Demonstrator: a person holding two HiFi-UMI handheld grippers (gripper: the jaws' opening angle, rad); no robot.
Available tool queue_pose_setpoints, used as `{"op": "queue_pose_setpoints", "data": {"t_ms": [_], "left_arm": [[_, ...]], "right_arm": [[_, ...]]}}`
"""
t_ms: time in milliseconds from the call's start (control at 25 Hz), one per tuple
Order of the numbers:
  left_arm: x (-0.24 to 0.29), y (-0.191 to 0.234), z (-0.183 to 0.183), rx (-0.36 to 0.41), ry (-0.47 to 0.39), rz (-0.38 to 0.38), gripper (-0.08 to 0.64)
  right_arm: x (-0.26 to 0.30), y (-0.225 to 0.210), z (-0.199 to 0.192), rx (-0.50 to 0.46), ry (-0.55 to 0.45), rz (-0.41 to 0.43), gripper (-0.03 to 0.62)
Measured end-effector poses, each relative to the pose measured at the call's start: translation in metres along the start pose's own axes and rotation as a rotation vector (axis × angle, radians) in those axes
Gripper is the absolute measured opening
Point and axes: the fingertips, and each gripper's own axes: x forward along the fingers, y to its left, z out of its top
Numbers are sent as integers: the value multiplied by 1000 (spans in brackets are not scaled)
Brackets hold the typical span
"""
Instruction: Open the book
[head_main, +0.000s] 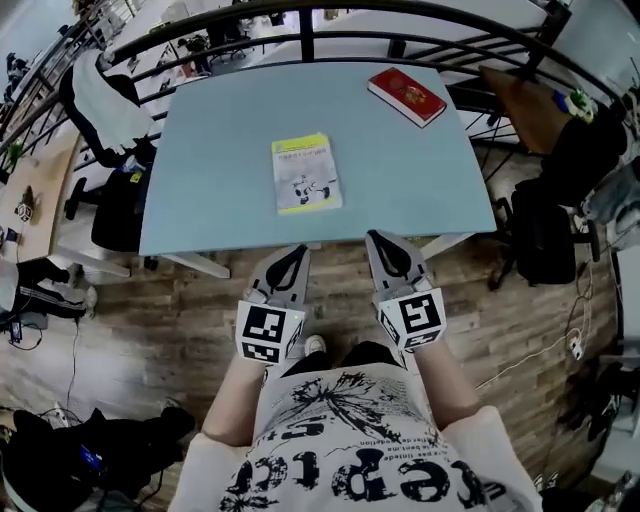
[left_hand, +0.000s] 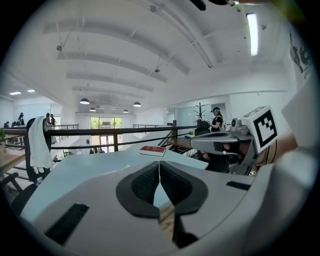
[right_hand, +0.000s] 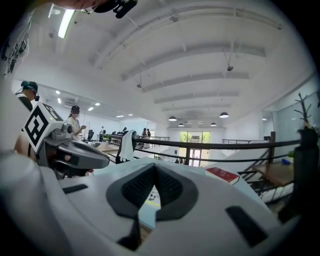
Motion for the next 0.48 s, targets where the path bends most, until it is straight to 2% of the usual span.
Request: {"op": "queue_pose_setpoints", "data": {"t_ms": [280,480], "left_arm": [[62,32,-31,-51,84,-86,20],[120,40,-46,-31,152,-101,20]], "right_arm": [[53,-15,-23,16,65,-39,8],[86,-41,-41,32,96,-18,8]]}}
